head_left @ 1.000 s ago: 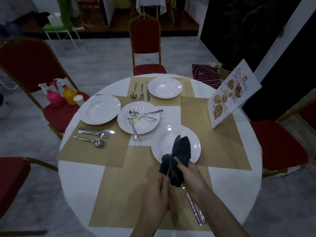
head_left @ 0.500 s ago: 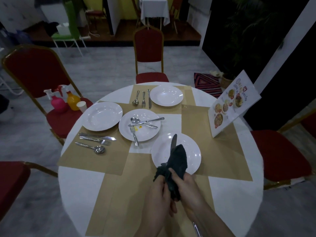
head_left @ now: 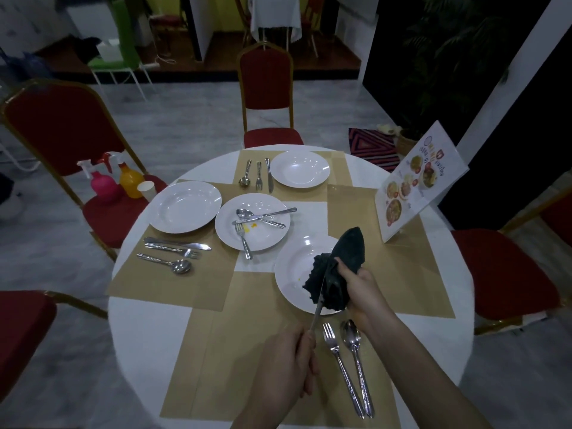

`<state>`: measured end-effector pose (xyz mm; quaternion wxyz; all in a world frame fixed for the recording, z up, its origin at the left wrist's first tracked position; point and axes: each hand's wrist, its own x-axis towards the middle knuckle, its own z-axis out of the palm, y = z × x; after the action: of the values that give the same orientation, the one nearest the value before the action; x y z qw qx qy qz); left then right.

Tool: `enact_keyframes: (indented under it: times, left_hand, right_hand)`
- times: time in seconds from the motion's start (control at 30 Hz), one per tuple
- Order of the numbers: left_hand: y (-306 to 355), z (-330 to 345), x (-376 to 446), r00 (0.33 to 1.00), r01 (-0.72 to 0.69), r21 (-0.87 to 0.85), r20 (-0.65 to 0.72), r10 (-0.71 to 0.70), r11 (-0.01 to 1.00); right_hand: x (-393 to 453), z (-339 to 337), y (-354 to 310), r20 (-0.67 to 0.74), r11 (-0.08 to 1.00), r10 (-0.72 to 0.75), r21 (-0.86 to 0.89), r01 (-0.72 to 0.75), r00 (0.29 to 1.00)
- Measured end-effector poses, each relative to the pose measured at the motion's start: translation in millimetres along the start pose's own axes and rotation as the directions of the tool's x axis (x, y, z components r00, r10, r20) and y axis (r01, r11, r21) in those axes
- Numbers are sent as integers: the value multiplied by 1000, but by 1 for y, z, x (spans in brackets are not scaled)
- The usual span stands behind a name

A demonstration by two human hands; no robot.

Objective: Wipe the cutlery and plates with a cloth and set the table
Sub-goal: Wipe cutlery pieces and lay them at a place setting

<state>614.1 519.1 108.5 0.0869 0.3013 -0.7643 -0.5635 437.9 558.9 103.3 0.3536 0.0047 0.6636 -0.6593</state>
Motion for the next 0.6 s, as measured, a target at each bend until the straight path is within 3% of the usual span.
enact_keyframes:
  times: [0.17,0.33,0.53,0.6]
  left_hand:
    - [-5,-7,1,998,22,-21,-63,-23,1000]
    - [3,-8,9,987,-6,-62,-160,-4,998]
    - [-6,-13,14,992,111,-180,-42,-121,977]
    - [-12,-25,17,988,105,-111,-106,-116,988]
  right_hand:
    - [-9,12,8,25,994,-61,-85,63,998]
    - [-51,26,34,242,984,-38,-160,78,970]
    - [-53,13,39,244,981,-70,-159,112,967]
    - [-50,3,40,240,976,-62,-187,109,969]
